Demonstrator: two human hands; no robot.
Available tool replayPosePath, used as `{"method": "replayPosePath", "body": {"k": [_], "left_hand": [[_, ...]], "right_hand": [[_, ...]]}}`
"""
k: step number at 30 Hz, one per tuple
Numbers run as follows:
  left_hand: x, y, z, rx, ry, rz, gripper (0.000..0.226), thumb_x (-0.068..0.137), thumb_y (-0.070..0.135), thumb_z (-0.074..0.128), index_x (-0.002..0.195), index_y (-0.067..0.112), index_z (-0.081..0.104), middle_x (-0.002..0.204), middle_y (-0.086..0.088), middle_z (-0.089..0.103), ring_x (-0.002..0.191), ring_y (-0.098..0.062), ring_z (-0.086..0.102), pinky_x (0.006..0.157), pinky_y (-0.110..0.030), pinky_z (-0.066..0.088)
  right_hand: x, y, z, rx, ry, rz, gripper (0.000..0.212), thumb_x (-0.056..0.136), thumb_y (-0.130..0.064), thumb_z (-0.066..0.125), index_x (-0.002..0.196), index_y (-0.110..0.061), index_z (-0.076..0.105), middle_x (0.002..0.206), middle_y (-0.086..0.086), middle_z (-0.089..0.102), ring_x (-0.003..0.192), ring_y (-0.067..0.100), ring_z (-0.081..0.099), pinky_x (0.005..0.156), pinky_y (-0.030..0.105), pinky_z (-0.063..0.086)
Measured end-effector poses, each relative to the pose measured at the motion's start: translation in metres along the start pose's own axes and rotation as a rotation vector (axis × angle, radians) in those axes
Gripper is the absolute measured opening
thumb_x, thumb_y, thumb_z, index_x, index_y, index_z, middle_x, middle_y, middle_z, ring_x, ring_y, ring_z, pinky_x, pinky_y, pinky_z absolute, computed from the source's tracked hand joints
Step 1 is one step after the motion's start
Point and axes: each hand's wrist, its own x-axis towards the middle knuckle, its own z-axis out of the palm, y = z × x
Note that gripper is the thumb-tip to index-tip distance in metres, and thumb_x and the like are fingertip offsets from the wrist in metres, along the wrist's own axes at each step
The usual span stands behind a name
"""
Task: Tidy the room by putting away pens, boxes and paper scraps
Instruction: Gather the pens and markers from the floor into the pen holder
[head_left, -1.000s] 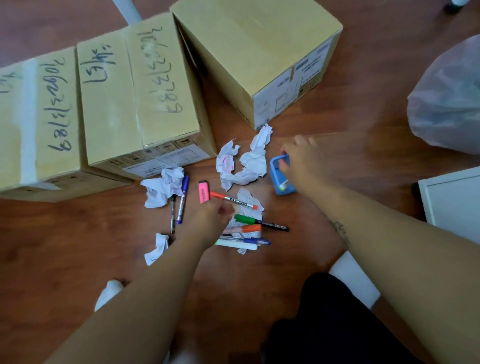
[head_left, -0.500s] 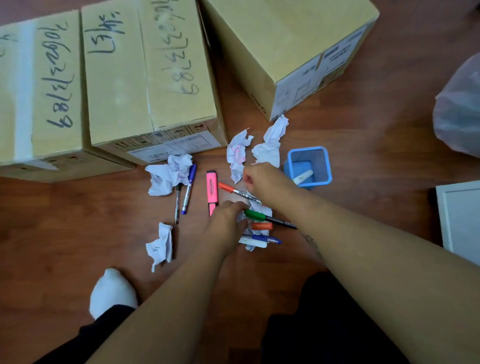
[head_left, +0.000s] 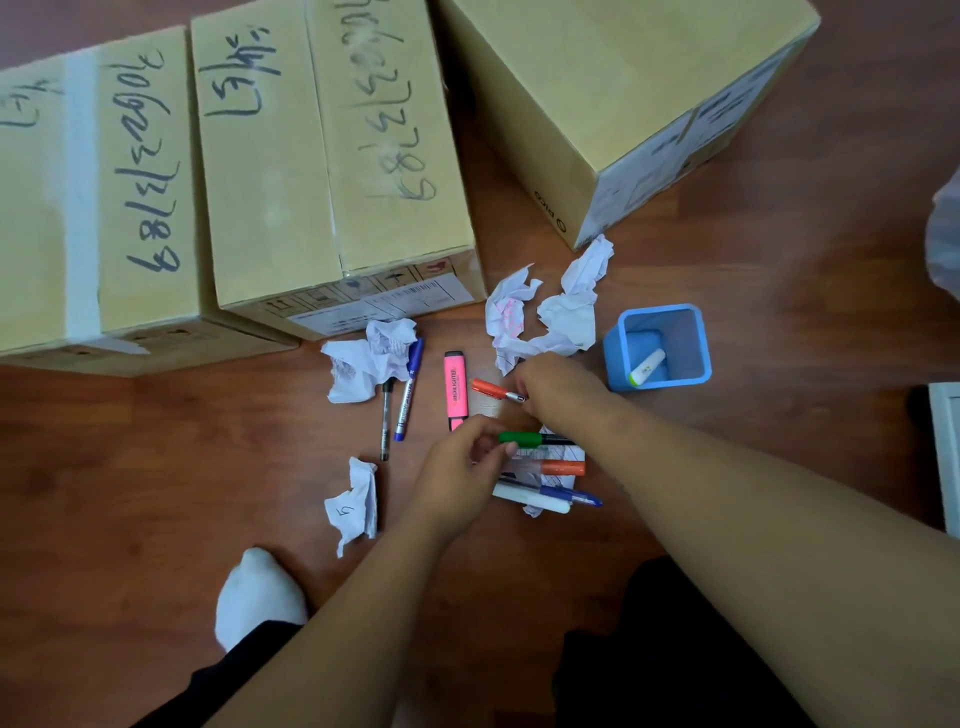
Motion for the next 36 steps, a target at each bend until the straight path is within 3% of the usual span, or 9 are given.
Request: {"method": "replayPosePath", "body": {"k": [3, 6, 8, 11, 17, 20, 26, 29, 36], "left_hand": [[-0.006, 0.001, -0.013, -0.049, 0.031, -0.016, 0.002, 0.093, 0.024, 0.064, 0.091, 0.023, 0.063, 0.086, 0.000, 0.070, 0.082, -0.011, 0.066, 0.065, -0.018, 0.049], [-0.011, 0.008, -0.025, -0.151, 0.070, -0.040, 0.002, 0.092, 0.019, 0.065, 0.093, 0.018, 0.064, 0.084, -0.001, 0.073, 0.077, -0.005, 0.067, 0.070, -0.019, 0.049], [-0.011, 0.016, -0.034, -0.250, 0.070, -0.057, 0.004, 0.093, 0.015, 0.064, 0.095, 0.011, 0.063, 0.083, -0.004, 0.074, 0.080, -0.012, 0.069, 0.081, -0.032, 0.053], [-0.007, 0.035, -0.047, -0.268, 0.067, -0.020, 0.004, 0.092, 0.019, 0.065, 0.090, 0.019, 0.062, 0.091, -0.009, 0.074, 0.094, -0.032, 0.068, 0.092, -0.050, 0.052], [0.004, 0.105, -0.049, -0.339, 0.143, 0.150, 0.008, 0.095, 0.012, 0.060, 0.090, 0.014, 0.054, 0.088, -0.005, 0.075, 0.080, -0.017, 0.072, 0.073, -0.028, 0.058], [0.009, 0.137, -0.036, -0.282, 0.135, 0.247, 0.009, 0.094, 0.014, 0.062, 0.089, 0.015, 0.054, 0.090, -0.005, 0.075, 0.079, -0.019, 0.073, 0.076, -0.035, 0.056], [0.026, 0.172, 0.006, -0.096, 0.157, 0.361, 0.014, 0.091, 0.021, 0.065, 0.092, 0.010, 0.057, 0.086, -0.009, 0.074, 0.075, -0.020, 0.068, 0.069, -0.043, 0.054], [0.036, 0.170, 0.022, 0.027, 0.163, 0.367, 0.012, 0.088, 0.024, 0.068, 0.087, 0.017, 0.059, 0.085, -0.004, 0.073, 0.061, -0.014, 0.055, 0.063, -0.035, 0.049], [0.045, 0.147, 0.043, 0.276, 0.119, 0.422, 0.005, 0.089, 0.018, 0.066, 0.091, 0.020, 0.062, 0.088, 0.007, 0.069, 0.070, -0.001, 0.060, 0.069, -0.019, 0.048]], "right_hand": [[-0.007, 0.004, 0.006, 0.072, 0.137, -0.045, 0.032, 0.092, -0.017, 0.058, 0.122, -0.008, 0.059, 0.124, 0.012, 0.061, 0.114, 0.031, 0.057, 0.086, 0.036, 0.046], [-0.030, 0.006, -0.005, 0.133, 0.278, -0.108, 0.009, 0.088, -0.019, 0.060, 0.084, -0.012, 0.057, 0.080, 0.004, 0.055, 0.089, 0.031, 0.057, 0.064, 0.029, 0.042], [-0.045, 0.006, -0.016, 0.267, 0.414, -0.179, 0.021, 0.085, -0.019, 0.063, 0.069, -0.011, 0.050, 0.071, 0.008, 0.052, 0.077, 0.030, 0.054, 0.055, 0.029, 0.037], [-0.072, 0.010, -0.033, 0.463, 0.581, -0.273, 0.017, 0.083, -0.014, 0.063, 0.080, 0.002, 0.058, 0.083, 0.022, 0.064, 0.072, 0.029, 0.057, 0.060, 0.033, 0.041], [-0.115, 0.060, -0.053, 0.819, 0.848, -0.346, 0.015, 0.079, -0.011, 0.062, 0.093, -0.012, 0.058, 0.075, 0.003, 0.061, 0.068, 0.020, 0.056, 0.066, 0.032, 0.046], [-0.126, 0.101, -0.044, 0.958, 0.942, -0.350, 0.013, 0.077, -0.014, 0.061, 0.090, -0.018, 0.059, 0.073, 0.004, 0.061, 0.067, 0.022, 0.061, 0.068, 0.031, 0.051], [-0.127, 0.158, -0.017, 0.910, 0.987, -0.285, 0.008, 0.087, -0.010, 0.062, 0.087, -0.017, 0.060, 0.070, -0.002, 0.056, 0.060, 0.005, 0.048, 0.063, 0.025, 0.041], [-0.117, 0.163, -0.004, 0.853, 0.935, -0.275, 0.007, 0.087, -0.009, 0.065, 0.088, -0.015, 0.061, 0.076, 0.003, 0.062, 0.062, 0.011, 0.053, 0.064, 0.028, 0.046], [-0.104, 0.162, 0.011, 0.538, 0.934, -0.294, 0.018, 0.087, -0.012, 0.065, 0.103, -0.014, 0.072, 0.090, 0.008, 0.054, 0.080, 0.026, 0.057, 0.071, 0.037, 0.047]]}}
